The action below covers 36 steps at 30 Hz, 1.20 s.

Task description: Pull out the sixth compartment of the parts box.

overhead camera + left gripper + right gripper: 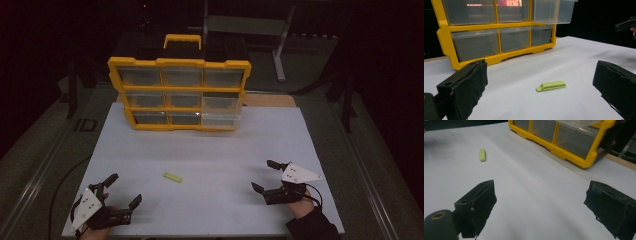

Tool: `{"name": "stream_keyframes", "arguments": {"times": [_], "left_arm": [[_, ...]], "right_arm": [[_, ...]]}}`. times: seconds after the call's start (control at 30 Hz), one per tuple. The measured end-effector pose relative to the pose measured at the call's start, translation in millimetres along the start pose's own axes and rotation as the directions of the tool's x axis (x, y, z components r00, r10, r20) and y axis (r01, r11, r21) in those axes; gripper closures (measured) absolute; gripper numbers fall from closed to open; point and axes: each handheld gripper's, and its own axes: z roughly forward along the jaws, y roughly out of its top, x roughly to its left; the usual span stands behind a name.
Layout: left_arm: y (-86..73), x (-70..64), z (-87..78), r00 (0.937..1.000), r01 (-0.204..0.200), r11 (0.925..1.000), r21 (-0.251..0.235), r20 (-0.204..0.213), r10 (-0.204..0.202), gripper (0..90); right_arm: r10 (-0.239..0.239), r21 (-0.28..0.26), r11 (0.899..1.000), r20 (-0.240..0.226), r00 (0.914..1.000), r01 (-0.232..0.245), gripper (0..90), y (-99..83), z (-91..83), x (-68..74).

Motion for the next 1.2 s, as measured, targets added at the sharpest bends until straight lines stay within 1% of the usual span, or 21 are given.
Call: {"name": "stream_keyframes", "arguments": {"times": [0.1,0.2,0.23,0.27,0.3,0.4,0.5,0.6,0.83,1.03,1.07,1.2], "left_arm": [[0.0,0.0,0.1,1.0,-0.001,1.0,0.001,0.0,0.001,0.3],[0.0,0.0,0.1,1.0,-0.002,1.0,0.002,-0.001,0.002,0.3],[0.1,0.1,0.2,1.0,-0.001,1.0,0.002,-0.001,0.001,0.3],[0.1,0.0,0.2,1.0,-0.002,1.0,0.003,-0.001,0.002,0.3],[0.1,-0.1,0.2,1.0,-0.002,1.0,0.004,-0.001,0.002,0.3],[0.1,-0.2,-0.2,1.0,-0.002,1.0,0.003,-0.003,0.002,0.3],[0.1,-0.1,-0.6,1.0,-0.002,1.0,0.004,-0.003,0.002,0.3],[0.0,-0.2,-0.6,1.0,-0.002,1.0,0.005,-0.003,0.002,0.3],[-0.5,0.3,-0.2,1.0,-0.001,0.9999,0.012,-0.002,0.001,0.4],[-0.9,-0.2,0.9,1.0,-0.001,0.9999,0.015,-0.003,0.001,0.3],[-1.1,0.1,0.9,1.0,-0.001,0.9999,0.014,-0.004,0.001,0.3],[-1.5,0.8,2.0,1.0,0.005,0.9998,0.019,-0.007,-0.005,0.3]], "right_arm": [[0.011,0.004,1.0,0.004,0.9999,-0.011,9.1,-7.3,-5.4,0.2],[0.013,0.005,1.0,0.016,0.9998,-0.013,9.1,-10.0,-9.0,0.5],[0.014,0.001,1.0,0.028,0.9995,-0.014,9.1,-11.2,-11.2,1.2],[0.01,-0.004,1.0,0.059,0.9982,-0.01,9.0,-13.3,-15.3,2.1],[0.013,-0.001,1.0,0.062,0.998,-0.013,9.0,-14.1,-17.1,2.2],[0.046,-0.006,0.999,0.068,0.9967,-0.045,9.0,-19.2,-21.1,2.5],[0.055,-0.008,0.998,0.087,0.9947,-0.054,9.1,-25.2,-22.6,4.4],[0.036,0.004,0.999,0.104,0.9939,-0.037,9.1,-28.0,-19.4,6.1],[0.05,-0.014,0.999,0.099,0.9939,-0.049,9.1,-30.6,-13.5,7.9],[0.027,-0.006,1.0,0.094,0.9952,-0.026,9.1,-30.7,-11.7,10.4],[0.025,-0.01,1.0,0.1,0.9946,-0.024,9.1,-30.6,-11.8,10.0],[0.037,-0.022,0.999,0.094,0.9949,-0.035,9.1,-31.8,-12.6,9.5]]}}
